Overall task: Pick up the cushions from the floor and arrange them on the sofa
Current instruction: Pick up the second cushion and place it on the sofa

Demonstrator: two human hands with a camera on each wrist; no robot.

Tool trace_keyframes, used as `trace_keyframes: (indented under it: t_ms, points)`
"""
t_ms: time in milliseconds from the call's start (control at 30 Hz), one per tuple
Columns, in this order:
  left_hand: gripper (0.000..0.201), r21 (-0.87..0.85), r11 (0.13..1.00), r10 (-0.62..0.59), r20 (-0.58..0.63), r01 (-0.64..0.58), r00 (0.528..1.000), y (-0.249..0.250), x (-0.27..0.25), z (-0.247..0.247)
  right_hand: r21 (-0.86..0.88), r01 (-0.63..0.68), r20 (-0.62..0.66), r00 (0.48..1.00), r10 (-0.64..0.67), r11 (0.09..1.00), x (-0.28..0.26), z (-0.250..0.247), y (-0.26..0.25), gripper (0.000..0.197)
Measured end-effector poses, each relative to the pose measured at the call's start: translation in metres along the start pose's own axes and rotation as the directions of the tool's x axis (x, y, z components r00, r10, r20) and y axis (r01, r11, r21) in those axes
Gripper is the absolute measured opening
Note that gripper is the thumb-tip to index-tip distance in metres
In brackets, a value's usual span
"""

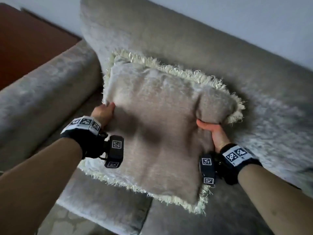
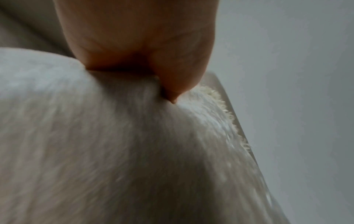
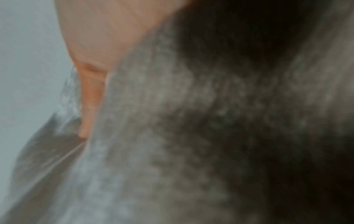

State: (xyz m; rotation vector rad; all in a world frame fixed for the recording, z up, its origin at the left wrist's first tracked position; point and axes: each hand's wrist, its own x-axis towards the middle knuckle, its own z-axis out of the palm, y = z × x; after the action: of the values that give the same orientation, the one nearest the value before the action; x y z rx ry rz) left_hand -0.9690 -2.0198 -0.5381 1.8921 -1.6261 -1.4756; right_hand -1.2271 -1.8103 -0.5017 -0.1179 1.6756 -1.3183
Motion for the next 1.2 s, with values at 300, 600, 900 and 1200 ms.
trace_keyframes:
  t_ms: [300, 600, 900, 1200]
  points:
    - [0.04, -0.034, 0.983, 0.181, 0.184, -0.178, 0.966, 0.053, -0.078, 0.272, -0.073, 0.088, -0.65, 0.751, -0.114, 0.993, -0.006, -0.273, 0.036, 0.028]
    - [0.034, -0.034, 0.978, 0.211, 0.143, -0.208, 0.967, 0.084, -0.153, 0.413, -0.167, 0.179, -0.775, 0.584, -0.241, 0.97, 0.021, -0.433, 0.036, 0.082]
    - [0.047, 0.278, 0.905, 0.381, -0.19, -0.322, 0.905, 0.117, -0.193, 0.453, -0.537, 0.099, -0.597, 0.657, -0.46, 0.838, 0.037, -0.461, 0.033, 0.085]
    - [0.057, 0.498, 0.43, 0.791, 0.195, -0.753, 0.58, 0.11, -0.187, 0.519, -0.965, 0.234, 0.023, 0.526, -0.85, 0.118, 0.067, -0.366, 0.052, 0.059]
